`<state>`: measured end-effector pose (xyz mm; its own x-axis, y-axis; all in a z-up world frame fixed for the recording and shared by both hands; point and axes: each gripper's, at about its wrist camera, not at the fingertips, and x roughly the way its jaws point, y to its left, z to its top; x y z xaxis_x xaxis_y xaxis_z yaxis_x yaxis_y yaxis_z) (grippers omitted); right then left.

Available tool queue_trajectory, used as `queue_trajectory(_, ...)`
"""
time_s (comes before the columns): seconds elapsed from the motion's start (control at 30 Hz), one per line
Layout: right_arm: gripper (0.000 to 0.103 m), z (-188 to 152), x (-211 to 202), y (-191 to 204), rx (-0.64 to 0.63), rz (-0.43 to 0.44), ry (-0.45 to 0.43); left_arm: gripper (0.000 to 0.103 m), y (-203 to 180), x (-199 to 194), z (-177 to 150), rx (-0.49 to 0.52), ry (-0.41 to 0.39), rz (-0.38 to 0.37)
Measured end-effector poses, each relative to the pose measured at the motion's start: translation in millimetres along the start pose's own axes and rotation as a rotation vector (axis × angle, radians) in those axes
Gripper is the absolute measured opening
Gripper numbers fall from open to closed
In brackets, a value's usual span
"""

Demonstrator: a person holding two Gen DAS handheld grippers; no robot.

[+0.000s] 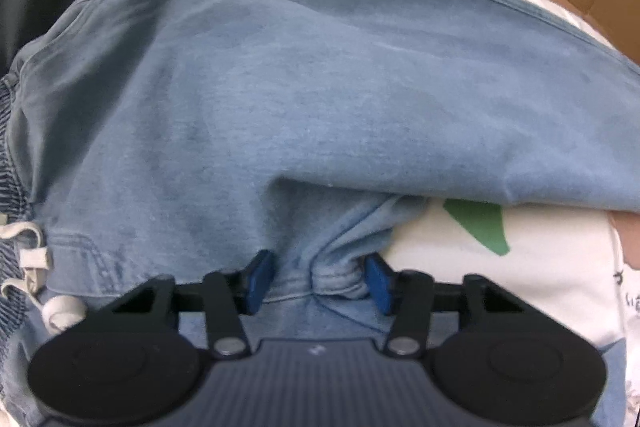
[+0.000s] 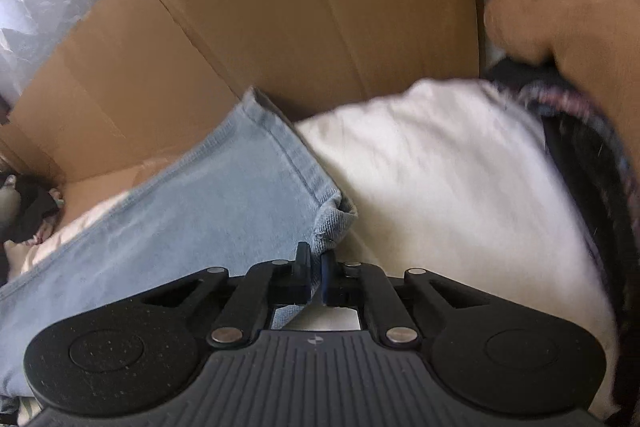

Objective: Fold clothes

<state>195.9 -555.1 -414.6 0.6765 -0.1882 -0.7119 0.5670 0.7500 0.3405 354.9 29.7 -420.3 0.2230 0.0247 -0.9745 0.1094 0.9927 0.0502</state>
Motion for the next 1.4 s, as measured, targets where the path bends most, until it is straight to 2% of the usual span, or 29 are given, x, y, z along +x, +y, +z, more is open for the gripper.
queue_trajectory(0.03, 0.003, 3, -3, 1, -0.003, -0.006, -0.013, 0.033, 0, -2, 0, 0.012, -0.001, 0.001)
queue_trajectory(0.1, 0.003, 9, -8, 2, -0.013, -0.013, -0.036, 0.026, -1, -8, 0, 0.050, 0.000, 0.011)
queue_trajectory(0.23, 0.003, 21, -12, 8, -0.029, -0.019, -0.063, 0.021, 0, -26, -3, 0.128, -0.009, 0.027)
queue_trajectory(0.5, 0.003, 34, -9, 8, -0.031, -0.043, -0.080, 0.020, 15, -47, -13, 0.200, 0.004, 0.010)
queue_trajectory(0.57, 0.003, 33, -7, 8, -0.039, -0.058, -0.078, 0.020, 15, -36, -15, 0.221, 0.019, -0.001)
queue_trajectory(0.7, 0.003, 29, 5, -1, -0.028, -0.087, -0.052, 0.020, 1, -11, -16, 0.339, 0.064, 0.024)
queue_trajectory(0.83, 0.003, 19, 18, -5, -0.020, -0.111, 0.003, 0.020, -2, -6, -15, 0.388, 0.099, 0.049)
queue_trajectory(0.97, 0.008, 16, 22, -7, -0.011, -0.125, 0.033, 0.020, -1, -6, -16, 0.427, 0.120, 0.048)
queue_trajectory(1.0, 0.013, 16, 21, -7, -0.010, -0.126, 0.033, 0.021, -1, -6, -17, 0.433, 0.121, 0.046)
queue_trajectory(1.13, 0.025, 17, 7, -4, -0.026, -0.207, 0.007, 0.029, 4, -19, -10, 0.414, 0.119, 0.012)
queue_trajectory(1.27, 0.026, 17, -13, 1, -0.063, -0.230, -0.048, 0.032, 17, -37, 2, 0.322, 0.095, -0.051)
queue_trajectory(1.4, 0.026, 18, -30, 5, -0.039, -0.240, -0.098, 0.034, 21, -58, 7, 0.248, 0.063, -0.069)
